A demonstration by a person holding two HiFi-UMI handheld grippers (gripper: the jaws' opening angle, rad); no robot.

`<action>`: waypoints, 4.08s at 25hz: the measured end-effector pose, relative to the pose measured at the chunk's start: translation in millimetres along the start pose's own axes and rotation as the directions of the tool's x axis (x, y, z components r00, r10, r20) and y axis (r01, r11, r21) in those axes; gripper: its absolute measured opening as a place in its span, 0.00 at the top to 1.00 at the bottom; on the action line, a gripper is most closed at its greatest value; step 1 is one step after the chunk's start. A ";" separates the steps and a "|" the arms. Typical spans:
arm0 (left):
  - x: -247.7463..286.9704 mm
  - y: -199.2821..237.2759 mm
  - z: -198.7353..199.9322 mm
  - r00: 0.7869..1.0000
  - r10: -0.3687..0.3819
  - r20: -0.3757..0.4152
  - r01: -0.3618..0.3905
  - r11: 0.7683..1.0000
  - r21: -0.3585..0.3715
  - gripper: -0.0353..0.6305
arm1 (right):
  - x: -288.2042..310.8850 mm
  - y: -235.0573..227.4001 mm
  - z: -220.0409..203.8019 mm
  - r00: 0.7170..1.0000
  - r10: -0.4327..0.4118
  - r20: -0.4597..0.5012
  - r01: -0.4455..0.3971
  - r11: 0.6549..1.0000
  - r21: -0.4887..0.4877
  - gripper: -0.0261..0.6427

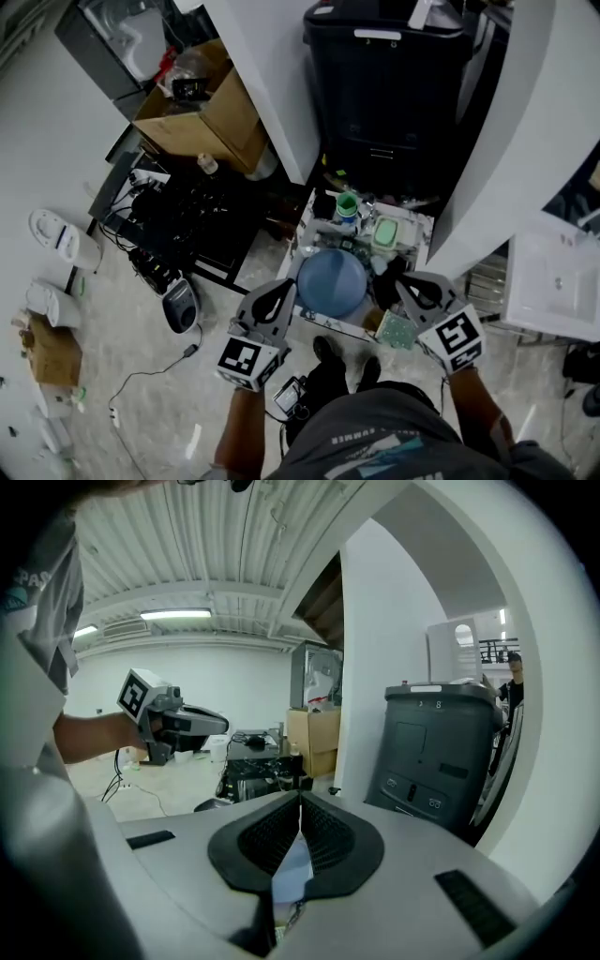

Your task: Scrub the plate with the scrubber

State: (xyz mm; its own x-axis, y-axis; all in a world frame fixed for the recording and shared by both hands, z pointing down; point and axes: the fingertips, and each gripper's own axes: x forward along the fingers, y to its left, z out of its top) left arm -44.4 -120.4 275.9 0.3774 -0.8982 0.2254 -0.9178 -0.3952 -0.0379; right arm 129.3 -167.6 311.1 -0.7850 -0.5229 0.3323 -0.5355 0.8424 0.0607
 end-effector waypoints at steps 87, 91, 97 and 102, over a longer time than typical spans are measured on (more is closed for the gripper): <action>94.1 174.4 -191.8 0.982 0.035 -0.184 -0.064 0.986 -0.155 0.94 | 222.8 -52.4 -263.0 0.889 0.076 -0.451 0.258 0.731 0.632 0.91; 80.8 183.0 -185.5 0.982 0.081 -0.173 -0.107 0.984 -0.145 0.94 | 214.1 -50.8 -241.9 0.903 0.097 -0.419 0.222 0.730 0.646 0.91; 61.0 188.2 -191.0 0.975 0.127 -0.182 -0.156 0.975 -0.157 0.94 | 214.6 -35.7 -227.9 0.903 0.156 -0.401 0.174 0.719 0.673 0.91; 46.3 190.6 -203.2 0.967 0.149 -0.206 -0.186 0.967 -0.173 0.94 | 225.6 -9.6 -215.6 0.892 0.237 -0.384 0.111 0.711 0.695 0.91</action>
State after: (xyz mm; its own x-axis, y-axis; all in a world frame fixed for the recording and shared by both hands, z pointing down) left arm -226.9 -198.2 476.9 0.2025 -0.8881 0.4125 -0.9793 -0.1815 0.0900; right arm 24.6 -265.5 588.5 -0.7075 -0.2173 0.6725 -0.6839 0.4503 -0.5740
